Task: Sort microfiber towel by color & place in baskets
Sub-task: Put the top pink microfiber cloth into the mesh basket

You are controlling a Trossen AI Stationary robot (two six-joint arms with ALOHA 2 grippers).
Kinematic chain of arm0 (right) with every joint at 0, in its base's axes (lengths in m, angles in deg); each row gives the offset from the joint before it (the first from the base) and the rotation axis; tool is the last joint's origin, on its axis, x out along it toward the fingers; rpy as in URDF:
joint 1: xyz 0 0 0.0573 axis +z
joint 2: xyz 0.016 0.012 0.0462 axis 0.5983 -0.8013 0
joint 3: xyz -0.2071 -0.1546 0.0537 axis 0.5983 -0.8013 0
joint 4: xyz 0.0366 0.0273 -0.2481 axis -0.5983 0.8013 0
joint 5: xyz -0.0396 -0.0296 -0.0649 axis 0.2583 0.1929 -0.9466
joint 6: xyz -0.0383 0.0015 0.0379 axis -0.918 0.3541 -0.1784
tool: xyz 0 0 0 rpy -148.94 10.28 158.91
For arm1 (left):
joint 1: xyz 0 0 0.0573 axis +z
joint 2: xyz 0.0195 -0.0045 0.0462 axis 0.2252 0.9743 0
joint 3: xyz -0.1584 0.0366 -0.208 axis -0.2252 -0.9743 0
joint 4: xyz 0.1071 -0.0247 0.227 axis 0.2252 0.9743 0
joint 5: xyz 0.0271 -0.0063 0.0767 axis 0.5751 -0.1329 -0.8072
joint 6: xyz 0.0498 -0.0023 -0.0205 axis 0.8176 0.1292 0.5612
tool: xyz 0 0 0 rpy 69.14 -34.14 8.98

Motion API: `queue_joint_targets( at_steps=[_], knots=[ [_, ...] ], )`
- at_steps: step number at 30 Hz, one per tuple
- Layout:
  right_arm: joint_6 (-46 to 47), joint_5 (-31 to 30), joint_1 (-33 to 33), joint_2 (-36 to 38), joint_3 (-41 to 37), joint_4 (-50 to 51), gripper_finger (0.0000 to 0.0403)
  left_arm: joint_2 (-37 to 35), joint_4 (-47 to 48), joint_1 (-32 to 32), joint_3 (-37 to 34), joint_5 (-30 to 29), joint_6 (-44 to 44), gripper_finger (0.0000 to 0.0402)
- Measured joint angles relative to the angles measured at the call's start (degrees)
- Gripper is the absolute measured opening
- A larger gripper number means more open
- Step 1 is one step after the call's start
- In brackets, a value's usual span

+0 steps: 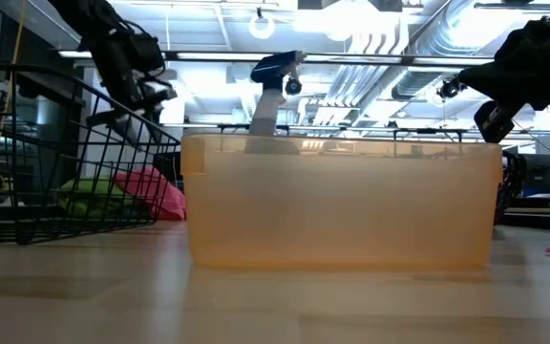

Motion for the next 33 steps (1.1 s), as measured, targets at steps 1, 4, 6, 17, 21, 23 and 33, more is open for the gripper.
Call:
queue_joint_targets(
  at_steps=[1,4,6,17,21,23,33],
  knots=[
    [-0.01,0.01,0.02,0.0,0.01,0.0,0.0,0.93,0.38,-0.12,-0.02,-0.59,-1.56,0.0199],
    [-0.01,0.0,0.0,0.0,0.01,0.0,0.0,4.17,-0.04,-0.83,-0.02,-0.35,-4.56,0.0205],
    [-0.01,0.0,0.02,0.0,0.01,0.0,0.0,6.61,-0.67,-1.77,-0.02,-0.72,-4.91,0.0205],
    [0.0,0.0,0.01,0.0,0.01,0.0,0.0,16.73,-1.67,-5.65,-0.09,-3.03,-5.16,0.0193],
    [0.01,0.0,0.0,0.0,0.0,0.0,0.0,13.61,-2.47,-7.17,-0.09,-5.22,-4.84,0.0118],
    [0.01,0.0,0.02,0.0,0.01,0.0,0.0,10.69,-3.47,-7.54,-0.09,-5.61,-4.69,0.0051],
    [0.01,0.0,0.02,0.0,0.01,0.0,0.0,-2.18,-11.26,-9.59,7.92,-2.91,-2.37,0.0001]
  ],
)
